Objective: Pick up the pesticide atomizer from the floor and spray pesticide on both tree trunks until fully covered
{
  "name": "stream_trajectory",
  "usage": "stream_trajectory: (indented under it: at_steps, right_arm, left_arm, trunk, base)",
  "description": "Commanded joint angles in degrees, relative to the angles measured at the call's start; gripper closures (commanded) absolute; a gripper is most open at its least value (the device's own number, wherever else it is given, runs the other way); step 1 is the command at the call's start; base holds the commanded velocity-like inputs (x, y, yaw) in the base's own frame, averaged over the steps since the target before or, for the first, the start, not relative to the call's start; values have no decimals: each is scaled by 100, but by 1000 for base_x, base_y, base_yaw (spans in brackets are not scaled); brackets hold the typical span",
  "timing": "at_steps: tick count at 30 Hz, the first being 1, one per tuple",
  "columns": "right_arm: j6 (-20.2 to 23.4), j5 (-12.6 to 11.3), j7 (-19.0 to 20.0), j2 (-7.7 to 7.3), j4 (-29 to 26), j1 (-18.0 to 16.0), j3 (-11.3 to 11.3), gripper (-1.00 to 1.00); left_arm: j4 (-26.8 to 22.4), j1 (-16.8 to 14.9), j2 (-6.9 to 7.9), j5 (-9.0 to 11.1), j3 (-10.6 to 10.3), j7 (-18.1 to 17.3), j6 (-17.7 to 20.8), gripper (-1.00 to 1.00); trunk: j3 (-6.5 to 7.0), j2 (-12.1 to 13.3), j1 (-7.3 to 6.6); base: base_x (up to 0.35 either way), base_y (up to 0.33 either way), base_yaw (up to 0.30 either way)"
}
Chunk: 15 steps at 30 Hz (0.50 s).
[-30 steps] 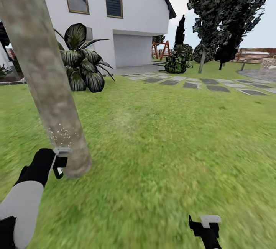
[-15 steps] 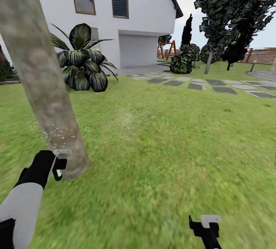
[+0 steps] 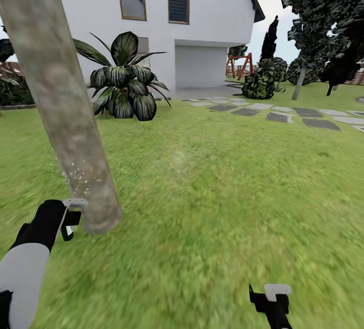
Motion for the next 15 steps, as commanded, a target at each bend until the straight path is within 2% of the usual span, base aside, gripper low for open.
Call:
stream_trajectory:
  at_steps: [1, 7, 15]
  right_arm:
    - [-15, 61, -22, 0, 5, -3, -38, -100]
    - [-15, 61, -22, 0, 5, -3, -38, -100]
    - [-15, 61, -22, -8, 5, -3, -38, -100]
  left_arm:
    - [-4, -4, 20, -12, 14, -59, 18, 100]
    - [-8, -7, -62, 10, 13, -54, 21, 100]
    - [-18, -11, -78, 10, 31, -54, 22, 100]
  trunk:
    - [-6, -2, 1]
    - [-6, -2, 1]
    - [-6, -2, 1]
  base:
    - [168, -239, 276]
    - [166, -239, 236]
    - [160, -240, 8]
